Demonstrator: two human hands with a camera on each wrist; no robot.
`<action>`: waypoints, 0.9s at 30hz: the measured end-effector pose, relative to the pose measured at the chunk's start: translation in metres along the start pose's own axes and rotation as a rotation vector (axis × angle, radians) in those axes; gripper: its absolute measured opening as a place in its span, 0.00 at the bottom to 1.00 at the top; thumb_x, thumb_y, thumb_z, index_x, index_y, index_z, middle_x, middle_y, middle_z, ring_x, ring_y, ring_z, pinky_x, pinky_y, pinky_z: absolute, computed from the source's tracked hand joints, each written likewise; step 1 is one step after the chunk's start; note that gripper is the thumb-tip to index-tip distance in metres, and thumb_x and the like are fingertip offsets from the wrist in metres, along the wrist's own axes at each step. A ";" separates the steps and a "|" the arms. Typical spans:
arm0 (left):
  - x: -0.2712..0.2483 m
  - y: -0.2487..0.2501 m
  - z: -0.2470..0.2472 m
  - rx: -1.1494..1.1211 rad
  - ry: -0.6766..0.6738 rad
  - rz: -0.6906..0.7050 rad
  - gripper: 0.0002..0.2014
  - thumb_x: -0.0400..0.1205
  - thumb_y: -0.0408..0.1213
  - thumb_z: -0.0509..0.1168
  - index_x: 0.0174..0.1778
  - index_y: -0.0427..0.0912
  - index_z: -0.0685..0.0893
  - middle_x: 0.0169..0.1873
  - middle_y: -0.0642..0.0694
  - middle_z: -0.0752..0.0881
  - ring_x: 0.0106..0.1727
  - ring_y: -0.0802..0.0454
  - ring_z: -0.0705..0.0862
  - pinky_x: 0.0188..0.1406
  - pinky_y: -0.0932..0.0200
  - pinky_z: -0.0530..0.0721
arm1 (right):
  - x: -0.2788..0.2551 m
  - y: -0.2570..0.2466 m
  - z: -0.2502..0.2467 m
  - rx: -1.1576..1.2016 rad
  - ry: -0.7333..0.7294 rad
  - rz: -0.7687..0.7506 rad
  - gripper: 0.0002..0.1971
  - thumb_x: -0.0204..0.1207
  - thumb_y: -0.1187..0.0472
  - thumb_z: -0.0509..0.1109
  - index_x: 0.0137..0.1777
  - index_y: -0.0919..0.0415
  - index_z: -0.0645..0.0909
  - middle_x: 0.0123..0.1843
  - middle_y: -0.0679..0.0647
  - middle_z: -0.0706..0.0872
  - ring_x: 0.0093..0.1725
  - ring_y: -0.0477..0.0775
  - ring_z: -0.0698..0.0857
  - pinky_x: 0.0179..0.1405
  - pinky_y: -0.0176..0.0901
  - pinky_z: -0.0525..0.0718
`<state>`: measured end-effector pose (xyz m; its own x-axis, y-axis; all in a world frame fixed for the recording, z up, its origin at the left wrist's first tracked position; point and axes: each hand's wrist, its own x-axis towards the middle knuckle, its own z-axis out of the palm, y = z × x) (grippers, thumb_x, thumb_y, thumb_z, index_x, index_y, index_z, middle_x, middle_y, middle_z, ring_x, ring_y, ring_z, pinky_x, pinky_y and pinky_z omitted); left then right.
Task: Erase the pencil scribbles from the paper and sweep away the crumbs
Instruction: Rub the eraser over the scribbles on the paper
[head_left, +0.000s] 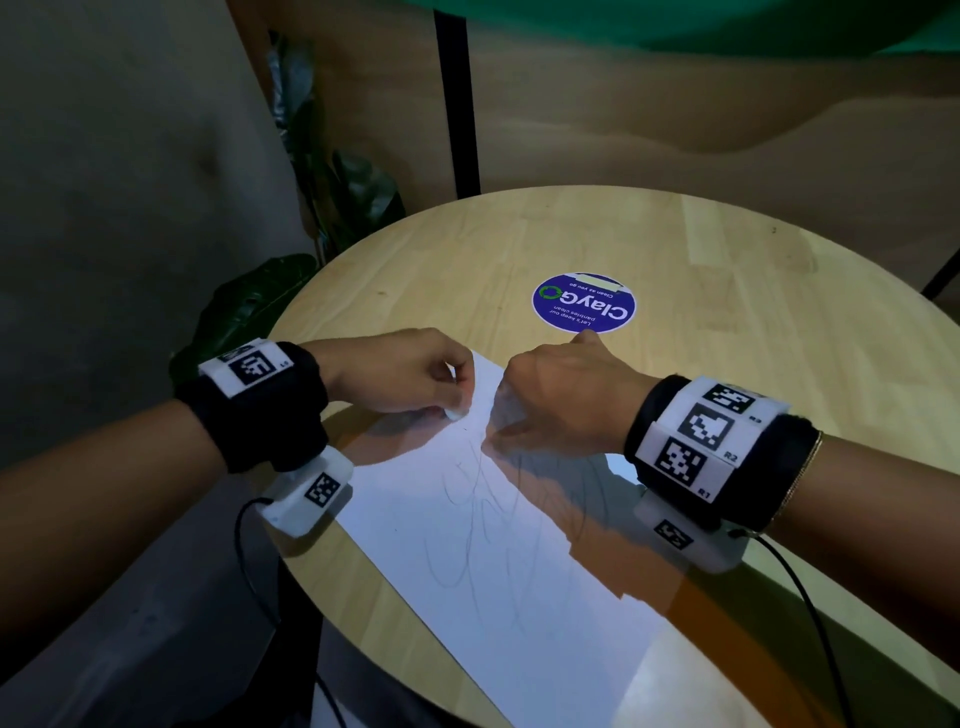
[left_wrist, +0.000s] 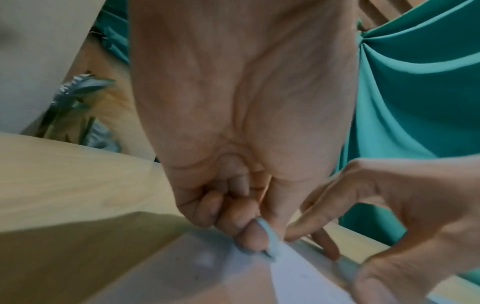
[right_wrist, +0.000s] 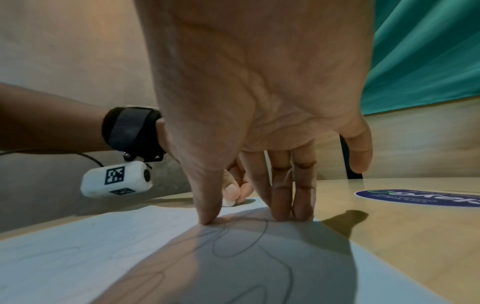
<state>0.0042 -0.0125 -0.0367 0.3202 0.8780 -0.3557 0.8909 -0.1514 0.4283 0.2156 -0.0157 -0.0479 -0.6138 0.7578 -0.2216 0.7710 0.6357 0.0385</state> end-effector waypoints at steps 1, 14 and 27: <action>0.001 0.000 0.001 0.005 0.019 -0.002 0.05 0.89 0.41 0.71 0.51 0.47 0.91 0.39 0.56 0.94 0.39 0.64 0.89 0.40 0.68 0.84 | 0.000 0.000 0.001 -0.002 -0.001 -0.001 0.26 0.81 0.27 0.67 0.60 0.49 0.85 0.43 0.47 0.81 0.49 0.59 0.83 0.58 0.58 0.69; 0.000 0.003 0.003 -0.020 0.144 0.011 0.04 0.89 0.43 0.71 0.52 0.49 0.89 0.40 0.54 0.95 0.41 0.60 0.90 0.41 0.62 0.83 | 0.003 0.002 0.002 0.050 0.053 -0.012 0.27 0.77 0.27 0.72 0.53 0.51 0.87 0.50 0.47 0.83 0.51 0.57 0.84 0.60 0.60 0.72; -0.003 -0.006 -0.002 0.213 0.142 0.006 0.04 0.92 0.44 0.67 0.54 0.54 0.87 0.47 0.54 0.92 0.52 0.52 0.88 0.52 0.50 0.87 | 0.011 0.009 0.001 0.136 -0.207 -0.082 0.38 0.83 0.27 0.64 0.85 0.49 0.71 0.97 0.46 0.48 0.94 0.49 0.49 0.82 0.86 0.57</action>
<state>-0.0025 -0.0128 -0.0361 0.2905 0.9296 -0.2270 0.9417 -0.2357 0.2399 0.2163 -0.0017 -0.0506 -0.6381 0.6492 -0.4140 0.7443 0.6577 -0.1158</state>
